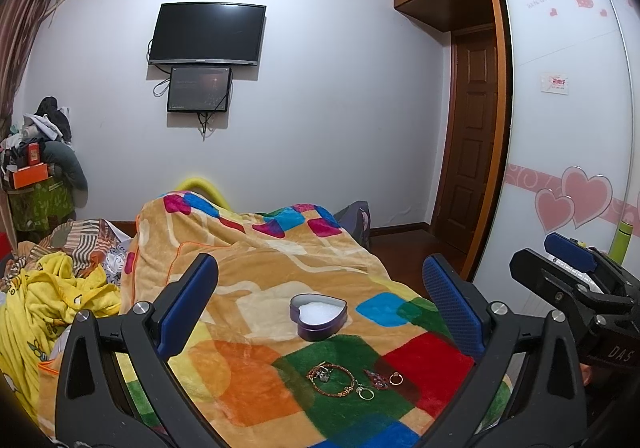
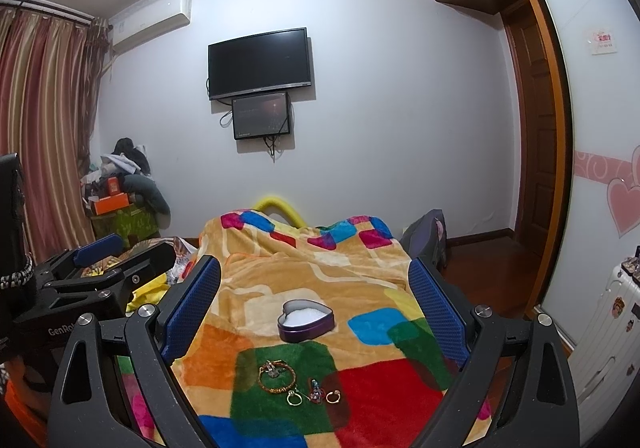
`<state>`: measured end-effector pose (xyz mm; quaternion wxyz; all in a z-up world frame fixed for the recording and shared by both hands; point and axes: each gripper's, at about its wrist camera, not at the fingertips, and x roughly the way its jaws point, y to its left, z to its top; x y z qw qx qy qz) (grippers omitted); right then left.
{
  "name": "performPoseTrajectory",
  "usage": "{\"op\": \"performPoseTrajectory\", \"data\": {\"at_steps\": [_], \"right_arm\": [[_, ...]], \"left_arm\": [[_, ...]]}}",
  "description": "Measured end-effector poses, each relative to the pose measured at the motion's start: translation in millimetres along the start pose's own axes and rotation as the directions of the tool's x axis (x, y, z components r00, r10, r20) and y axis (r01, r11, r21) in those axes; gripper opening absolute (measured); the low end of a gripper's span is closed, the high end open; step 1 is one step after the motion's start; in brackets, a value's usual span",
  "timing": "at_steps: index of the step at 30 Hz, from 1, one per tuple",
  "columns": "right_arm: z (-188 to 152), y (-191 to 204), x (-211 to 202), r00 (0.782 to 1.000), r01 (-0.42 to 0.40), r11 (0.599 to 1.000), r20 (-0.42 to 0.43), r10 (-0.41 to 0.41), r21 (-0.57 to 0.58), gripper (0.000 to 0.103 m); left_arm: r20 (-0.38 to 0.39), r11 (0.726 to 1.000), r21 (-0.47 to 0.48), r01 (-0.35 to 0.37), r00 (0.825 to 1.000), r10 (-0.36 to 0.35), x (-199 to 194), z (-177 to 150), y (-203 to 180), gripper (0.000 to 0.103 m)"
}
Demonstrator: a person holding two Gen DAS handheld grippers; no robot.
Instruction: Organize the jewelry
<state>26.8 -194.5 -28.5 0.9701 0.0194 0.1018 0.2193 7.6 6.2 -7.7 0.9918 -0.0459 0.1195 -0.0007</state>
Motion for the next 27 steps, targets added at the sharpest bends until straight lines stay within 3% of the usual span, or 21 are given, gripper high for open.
{"op": "performPoseTrajectory", "data": {"at_steps": [9,17,22,27], "right_arm": [[2.5,-1.3,6.6,1.0,0.012,1.0,-0.028,-0.012,-0.003,0.094],[4.8,-15.1,18.1,0.996,0.028,1.0,-0.09,-0.028,0.001,0.094],[-5.7,-23.8,35.3,0.984,0.055,0.998,-0.166,-0.062,-0.041,0.094],[-24.9,-30.2,56.5,0.96,0.046,0.996,-0.273,-0.067,-0.081,0.094]], "left_arm": [[-0.013,1.0,-0.003,0.001,1.0,-0.001,6.2,-3.3,4.4,0.103],[-0.1,1.0,-0.029,0.012,0.995,-0.015,35.8,-10.1,12.8,0.103],[-0.237,0.996,-0.081,0.043,0.97,-0.062,72.8,-25.0,25.7,0.103],[-0.381,0.997,-0.078,0.003,0.924,-0.033,112.5,-51.2,36.4,0.103]]}}
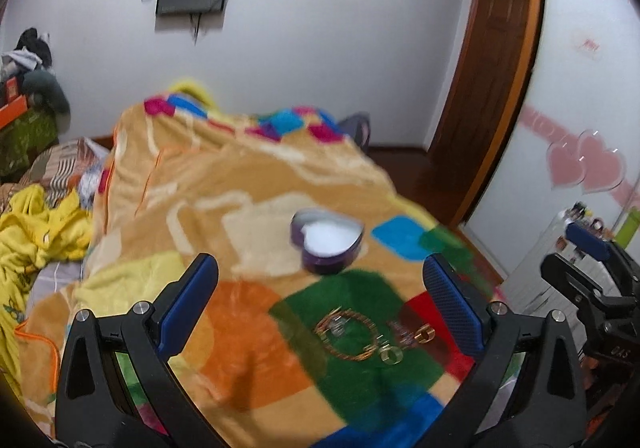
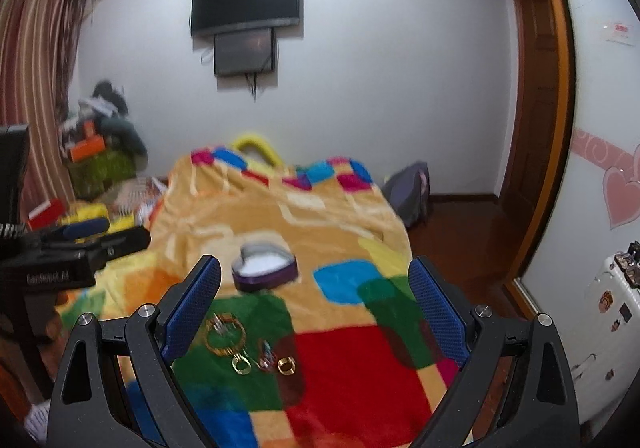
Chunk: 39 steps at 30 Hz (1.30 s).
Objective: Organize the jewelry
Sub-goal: 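Lower both tools toward the jewelry scattered on the blanket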
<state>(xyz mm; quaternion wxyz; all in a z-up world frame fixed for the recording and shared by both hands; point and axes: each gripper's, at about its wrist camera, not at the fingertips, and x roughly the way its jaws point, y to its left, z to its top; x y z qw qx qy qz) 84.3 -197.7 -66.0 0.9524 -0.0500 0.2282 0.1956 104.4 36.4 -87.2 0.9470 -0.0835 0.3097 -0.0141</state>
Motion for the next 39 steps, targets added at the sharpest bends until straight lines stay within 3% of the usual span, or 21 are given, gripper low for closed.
{"op": "performPoseTrajectory", "data": {"at_steps": [4,8,13,18,24,29,32,36,38,39], "right_arm": [[-17.3,-2.4,22.2,0.995,-0.004,0.999,-0.098,0.0,-0.039,0.094],[-34.3,-8.1,40.4,0.983,-0.03,0.999,-0.185,0.021,-0.045,0.093],[-53.4,-17.1,55.5,0.963,-0.055,0.998,-0.263,0.049,-0.016,0.093],[-66.3,-21.6,63.9,0.946,-0.092,0.996,-0.312,0.086,-0.006,0.083],[-74.5,-16.0,77.8,0.928,-0.142,0.99,-0.349,0.131,-0.007,0.067],[-78.7,-16.1,86.8,0.918,-0.165,0.986,-0.368,0.15,-0.011,0.055],[-78.0,-12.3,89.2,0.916,-0.18,0.984,-0.367,0.161,-0.017,0.05],[-78.6,-7.5,93.1,0.913,-0.199,0.979,-0.371,0.171,-0.039,0.044],[-79.3,-5.5,93.8,0.912,-0.205,0.978,-0.371,0.173,-0.047,0.042],[-79.4,-4.6,94.2,0.912,-0.209,0.977,-0.37,0.177,-0.049,0.04]], "left_arm": [[-0.11,0.999,-0.011,-0.033,0.993,0.031,28.1,-10.8,11.3,0.103],[-0.178,0.995,0.041,-0.088,0.98,0.093,50.1,-22.5,16.8,0.103],[-0.267,0.995,0.084,-0.056,0.961,0.077,70.8,-36.7,17.2,0.103],[-0.356,0.999,0.054,-0.001,0.934,0.02,89.2,-47.1,17.5,0.103],[-0.351,0.991,0.133,-0.017,0.934,0.063,94.6,-49.1,5.4,0.1],[-0.347,0.986,0.168,-0.018,0.935,0.076,97.3,-48.9,-1.4,0.082],[-0.363,0.986,0.166,0.019,0.931,0.043,99.8,-49.2,-6.1,0.072],[-0.438,0.988,0.114,0.107,0.898,-0.047,108.4,-52.1,-10.7,0.058],[-0.463,0.988,0.095,0.123,0.884,-0.066,112.4,-55.1,-12.4,0.044],[-0.464,0.988,0.099,0.12,0.883,-0.061,113.4,-56.1,-13.5,0.042]]}}
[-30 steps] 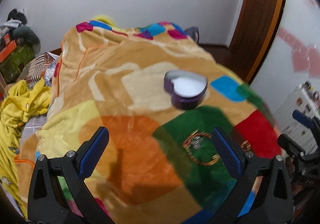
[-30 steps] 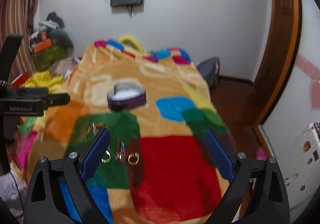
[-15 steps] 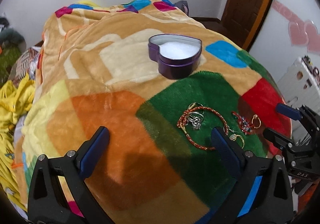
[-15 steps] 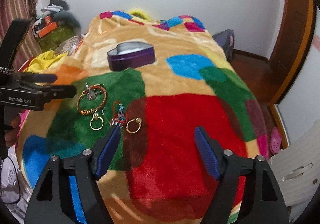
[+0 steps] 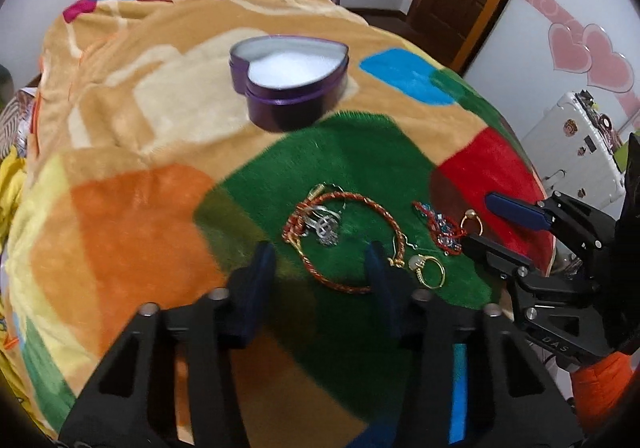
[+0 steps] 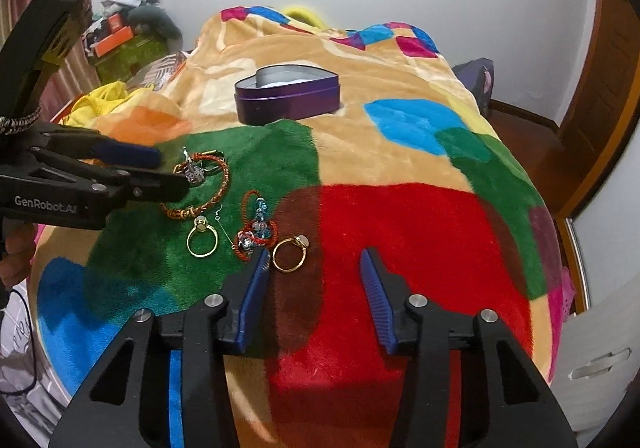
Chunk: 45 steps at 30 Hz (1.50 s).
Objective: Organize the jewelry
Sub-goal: 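Lower both tools toward the jewelry scattered on the blanket, then grasp the silver ring with the left gripper while the right gripper grasps the gold ring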
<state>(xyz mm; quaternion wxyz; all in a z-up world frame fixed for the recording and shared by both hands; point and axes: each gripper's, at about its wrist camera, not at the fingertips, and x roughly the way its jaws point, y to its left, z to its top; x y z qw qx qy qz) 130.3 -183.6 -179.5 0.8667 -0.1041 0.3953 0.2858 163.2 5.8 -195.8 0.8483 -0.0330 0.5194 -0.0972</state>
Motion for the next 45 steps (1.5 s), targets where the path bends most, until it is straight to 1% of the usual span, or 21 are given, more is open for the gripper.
{"op": "performPoseTrajectory", "data": {"at_steps": [2,4,9,12,15,19,22,24,27,30,33,39,44,45], "right_arm": [[1.2,1.0,1.5,1.0,-0.008,1.0,0.002,0.008,-0.001,0.037],[1.5,1.8,2.5,1.0,-0.014,1.0,0.004,0.014,0.001,0.036],[1.0,2.4,5.2,1.0,-0.024,1.0,0.011,0.024,-0.001,0.033],[1.1,3.0,6.5,1.0,-0.027,1.0,0.016,0.027,-0.001,0.032],[1.6,3.1,7.2,0.999,-0.032,0.999,0.019,0.032,0.0,0.031],[1.3,3.4,7.9,0.999,-0.04,0.999,0.023,0.04,0.001,0.03],[0.7,3.3,9.0,0.999,-0.044,0.999,0.025,0.044,0.003,0.028],[1.4,3.4,10.1,0.999,-0.046,0.999,0.026,0.046,0.006,0.026],[1.8,3.3,10.3,0.998,-0.048,0.999,0.027,0.048,0.004,0.021],[2.3,3.4,10.9,0.998,-0.051,0.999,0.028,0.051,0.0,0.019],[3.1,2.9,9.0,0.998,-0.055,0.998,0.029,0.055,0.003,0.019],[9.7,-1.9,1.8,0.997,-0.059,0.998,0.04,0.058,0.024,0.019],[22.4,-4.6,-5.4,0.997,-0.043,0.999,0.066,0.042,0.025,0.019],[25.0,-4.9,-7.0,0.996,-0.042,0.999,0.074,0.04,0.026,0.019]], "left_arm": [[0.012,1.0,0.005,-0.009,1.0,0.008,-1.1,-1.2,-1.5,0.035],[0.019,1.0,-0.003,0.008,1.0,-0.008,-3.2,-1.9,-1.8,0.03],[0.014,0.999,-0.013,0.041,0.999,-0.04,-2.3,-0.4,-3.5,0.03],[0.013,0.999,-0.019,0.03,0.999,-0.03,0.0,1.8,-4.4,0.028],[0.036,1.0,-0.014,0.004,0.999,-0.003,-6.3,2.0,-6.4,0.028],[0.044,1.0,-0.003,0.031,0.999,-0.031,-12.8,2.6,-9.7,0.028],[0.035,1.0,0.003,0.022,0.999,-0.022,-7.5,3.5,-11.3,0.028],[0.02,1.0,-0.009,0.018,1.0,-0.018,-0.3,4.4,-10.0,0.028],[0.022,1.0,-0.019,0.008,1.0,-0.008,6.2,6.1,-8.1,0.023],[0.032,1.0,-0.022,-0.006,0.999,0.007,7.6,7.8,-6.9,0.014],[0.034,1.0,-0.02,-0.007,0.999,0.007,9.3,7.1,-6.1,0.013],[0.075,1.0,-0.01,-0.006,0.997,0.007,-4.1,8.0,-6.4,0.013],[0.123,1.0,-0.013,0.0,0.992,0.002,-21.5,15.8,-3.6,0.006],[0.135,1.0,-0.014,0.002,0.991,0.0,-25.0,17.9,-2.8,0.006]]}}
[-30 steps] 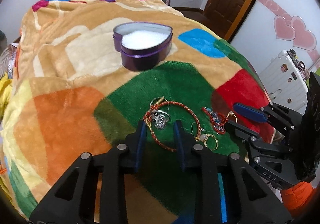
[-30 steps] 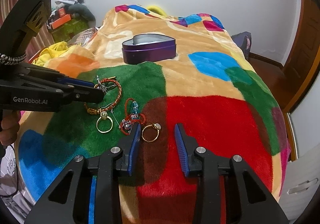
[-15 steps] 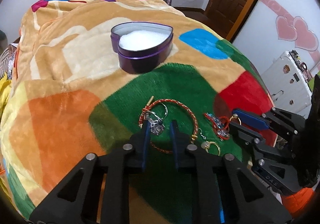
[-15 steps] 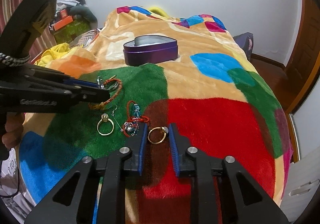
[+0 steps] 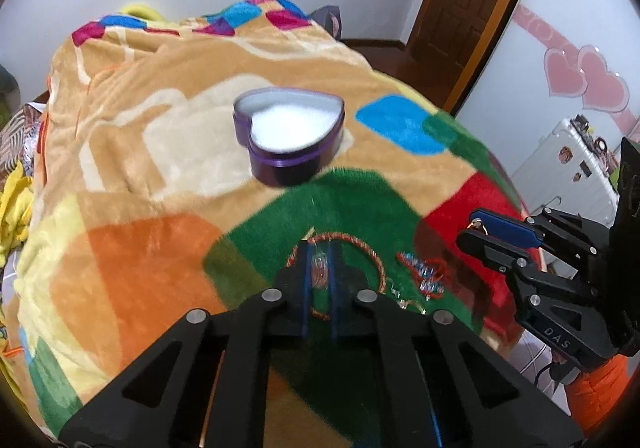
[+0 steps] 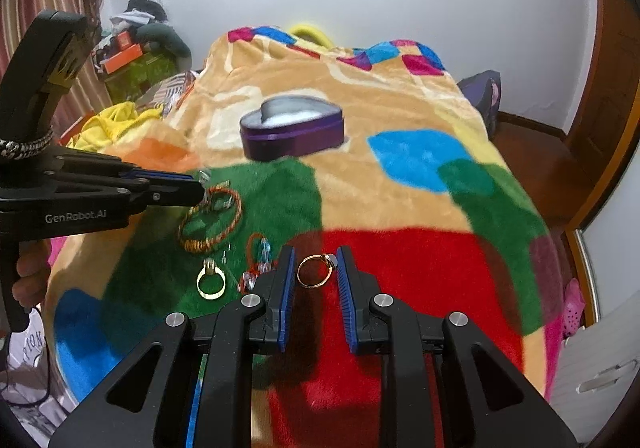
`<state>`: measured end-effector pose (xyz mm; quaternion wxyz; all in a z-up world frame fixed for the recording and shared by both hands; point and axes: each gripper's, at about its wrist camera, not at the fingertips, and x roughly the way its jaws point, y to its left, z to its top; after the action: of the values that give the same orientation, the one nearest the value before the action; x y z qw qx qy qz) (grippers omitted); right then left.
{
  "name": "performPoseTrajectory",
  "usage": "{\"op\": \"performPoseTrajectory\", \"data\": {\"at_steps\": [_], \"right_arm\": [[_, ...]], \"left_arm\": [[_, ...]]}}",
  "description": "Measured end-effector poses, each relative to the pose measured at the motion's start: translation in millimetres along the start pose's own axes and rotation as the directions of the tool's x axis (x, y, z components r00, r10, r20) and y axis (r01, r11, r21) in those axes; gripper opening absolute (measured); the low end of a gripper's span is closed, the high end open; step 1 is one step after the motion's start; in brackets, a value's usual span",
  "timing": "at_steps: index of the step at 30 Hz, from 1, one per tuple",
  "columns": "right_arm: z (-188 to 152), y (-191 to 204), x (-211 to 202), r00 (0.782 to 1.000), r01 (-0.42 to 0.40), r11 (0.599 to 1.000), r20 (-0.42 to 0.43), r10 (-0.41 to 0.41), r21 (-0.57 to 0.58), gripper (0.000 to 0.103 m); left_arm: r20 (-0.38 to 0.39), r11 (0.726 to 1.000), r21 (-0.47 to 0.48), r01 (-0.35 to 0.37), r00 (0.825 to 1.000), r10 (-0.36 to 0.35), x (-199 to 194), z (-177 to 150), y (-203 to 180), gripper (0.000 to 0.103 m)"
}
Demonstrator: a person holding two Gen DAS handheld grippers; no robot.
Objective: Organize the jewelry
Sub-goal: 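Grasp the silver ring with the left gripper while the right gripper grasps the gold ring, then carry both held rings over the purple heart tin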
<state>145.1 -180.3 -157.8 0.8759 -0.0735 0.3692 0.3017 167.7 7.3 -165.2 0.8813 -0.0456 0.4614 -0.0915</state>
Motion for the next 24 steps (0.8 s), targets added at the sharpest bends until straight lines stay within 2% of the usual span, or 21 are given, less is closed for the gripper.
{"op": "performPoseTrajectory", "data": {"at_steps": [5,9,15,19,24], "right_arm": [[15.8,2.5,-7.6,0.999,0.012,1.0,0.045,-0.012,-0.003,0.019],[19.5,4.1,-10.4,0.998,0.011,1.0,0.061,-0.012,0.003,0.019],[15.7,4.7,-6.5,0.999,-0.002,1.0,0.043,0.002,0.013,0.019],[13.3,6.5,-7.2,0.999,-0.005,1.0,0.037,0.005,0.003,0.019],[12.5,4.3,-5.3,0.999,-0.005,1.0,0.032,0.005,0.005,0.019]], "left_arm": [[0.028,1.0,-0.003,-0.001,1.0,0.001,-8.4,7.4,2.6,0.005],[-0.009,0.999,0.001,0.032,0.999,-0.032,-3.6,1.3,2.2,0.006],[-0.096,0.999,0.013,0.033,0.995,-0.032,17.2,-14.8,-2.6,0.022],[-0.113,1.0,0.005,0.02,0.993,-0.019,27.2,-19.3,-0.5,0.023],[-0.094,1.0,0.001,0.012,0.995,-0.012,30.4,-16.6,2.4,0.023]]}}
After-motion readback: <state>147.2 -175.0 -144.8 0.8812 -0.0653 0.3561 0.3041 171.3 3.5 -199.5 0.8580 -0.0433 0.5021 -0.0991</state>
